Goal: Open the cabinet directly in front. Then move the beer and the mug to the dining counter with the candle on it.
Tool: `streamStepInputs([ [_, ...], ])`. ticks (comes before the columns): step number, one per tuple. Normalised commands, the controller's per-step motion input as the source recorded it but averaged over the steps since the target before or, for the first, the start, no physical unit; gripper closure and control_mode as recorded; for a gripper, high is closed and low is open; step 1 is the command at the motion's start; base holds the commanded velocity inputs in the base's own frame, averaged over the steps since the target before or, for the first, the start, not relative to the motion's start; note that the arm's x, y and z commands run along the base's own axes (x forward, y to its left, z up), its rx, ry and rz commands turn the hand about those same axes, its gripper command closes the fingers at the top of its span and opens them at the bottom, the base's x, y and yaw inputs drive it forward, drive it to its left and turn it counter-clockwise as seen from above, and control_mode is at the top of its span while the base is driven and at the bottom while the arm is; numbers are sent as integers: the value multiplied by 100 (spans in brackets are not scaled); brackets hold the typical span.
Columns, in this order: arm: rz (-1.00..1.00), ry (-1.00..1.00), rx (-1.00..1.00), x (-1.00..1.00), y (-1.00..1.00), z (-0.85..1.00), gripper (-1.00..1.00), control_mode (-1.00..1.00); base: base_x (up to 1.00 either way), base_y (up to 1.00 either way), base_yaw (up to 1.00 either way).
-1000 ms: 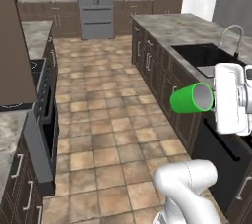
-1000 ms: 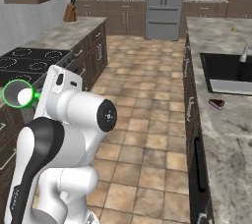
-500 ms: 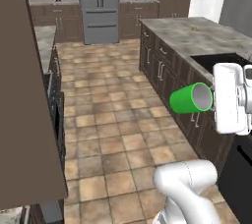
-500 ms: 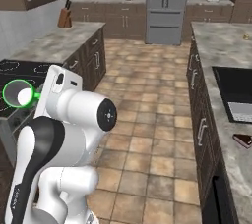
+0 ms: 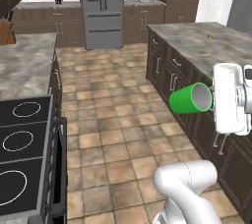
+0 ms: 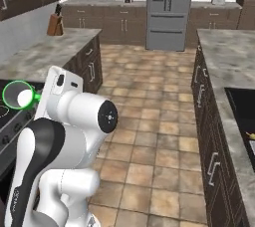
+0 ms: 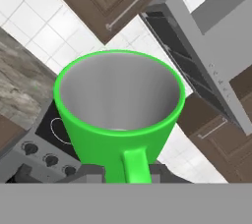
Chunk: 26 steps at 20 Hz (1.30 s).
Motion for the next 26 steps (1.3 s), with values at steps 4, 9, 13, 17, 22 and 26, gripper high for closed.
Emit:
streamStepInputs([
  [4, 0, 0, 0, 0, 0, 0, 100, 100, 100, 3, 0],
  [9, 0, 0, 0, 0, 0, 0, 100, 100, 100, 0, 0],
  [13, 0, 0, 0, 0, 0, 0, 100, 100, 100, 0, 0],
  [17, 0, 0, 0, 0, 0, 0, 100, 100, 100, 0, -3],
  [22, 0, 0, 0, 0, 0, 0, 100, 100, 99, -2, -9],
  [26, 0, 0, 0, 0, 0, 0, 100, 100, 74, -21, -18],
])
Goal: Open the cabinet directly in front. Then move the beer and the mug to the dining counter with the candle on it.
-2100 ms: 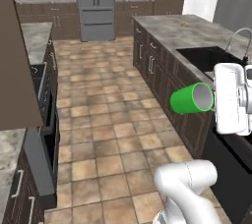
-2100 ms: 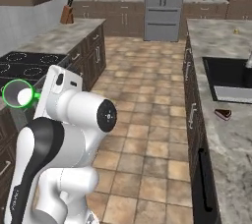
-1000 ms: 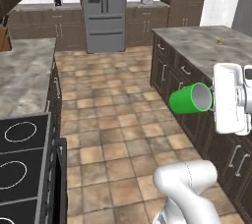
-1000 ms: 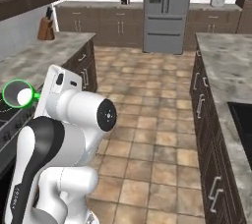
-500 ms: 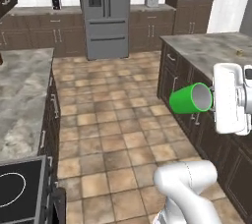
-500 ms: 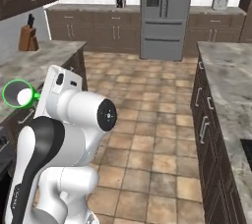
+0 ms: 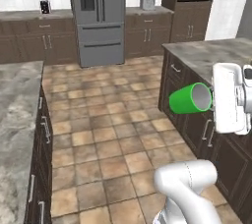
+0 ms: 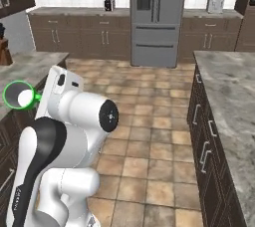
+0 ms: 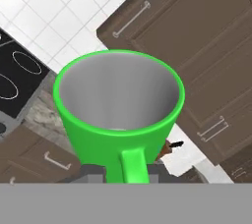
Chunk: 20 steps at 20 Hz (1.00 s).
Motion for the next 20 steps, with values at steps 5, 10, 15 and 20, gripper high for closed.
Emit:
streamStepInputs([
  [5, 0, 0, 0, 0, 0, 0, 100, 100, 67, -22, -26],
  [10, 0, 0, 0, 0, 0, 0, 100, 100, 52, -30, -33],
  [15, 0, 0, 0, 0, 0, 0, 100, 100, 48, -17, -44],
  [20, 0, 0, 0, 0, 0, 0, 100, 100, 55, 0, -57],
])
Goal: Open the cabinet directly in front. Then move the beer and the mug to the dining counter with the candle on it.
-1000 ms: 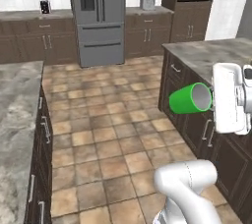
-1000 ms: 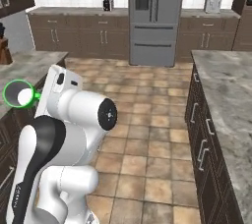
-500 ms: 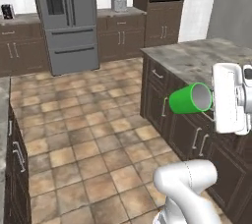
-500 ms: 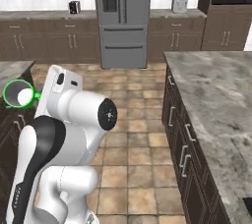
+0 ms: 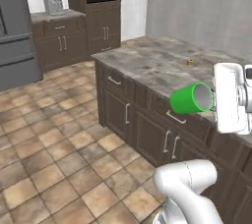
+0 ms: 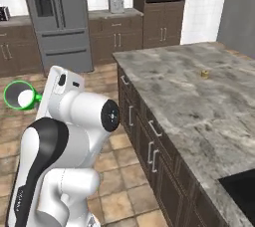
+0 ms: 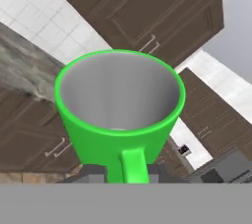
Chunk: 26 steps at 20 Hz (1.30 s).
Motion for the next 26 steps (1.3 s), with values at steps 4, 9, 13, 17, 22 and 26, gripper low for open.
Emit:
streamStepInputs([
  [4, 0, 0, 0, 0, 0, 0, 100, 100, 59, 0, -63],
  [9, 0, 0, 0, 0, 0, 0, 100, 100, 55, 0, -62],
  [13, 0, 0, 0, 0, 0, 0, 100, 100, 44, 1, -55],
  [17, 0, 0, 0, 0, 0, 0, 100, 100, 21, 23, -44],
  [22, 0, 0, 0, 0, 0, 0, 100, 100, 0, 57, -36],
  [26, 0, 0, 0, 0, 0, 0, 100, 100, 0, 94, -31],
])
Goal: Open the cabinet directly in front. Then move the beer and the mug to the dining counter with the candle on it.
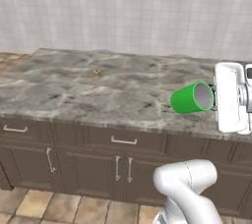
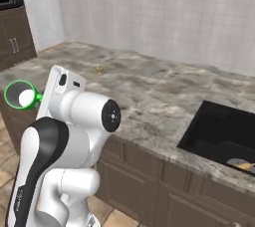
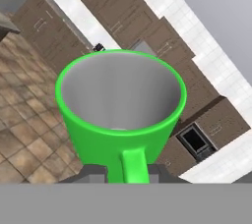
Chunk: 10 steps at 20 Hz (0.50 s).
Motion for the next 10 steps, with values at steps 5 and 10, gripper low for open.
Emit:
streamStepInputs([
  [5, 0, 0, 0, 0, 0, 0, 100, 100, 1, 100, -27],
  [10, 0, 0, 0, 0, 0, 0, 100, 100, 9, 98, -21],
])
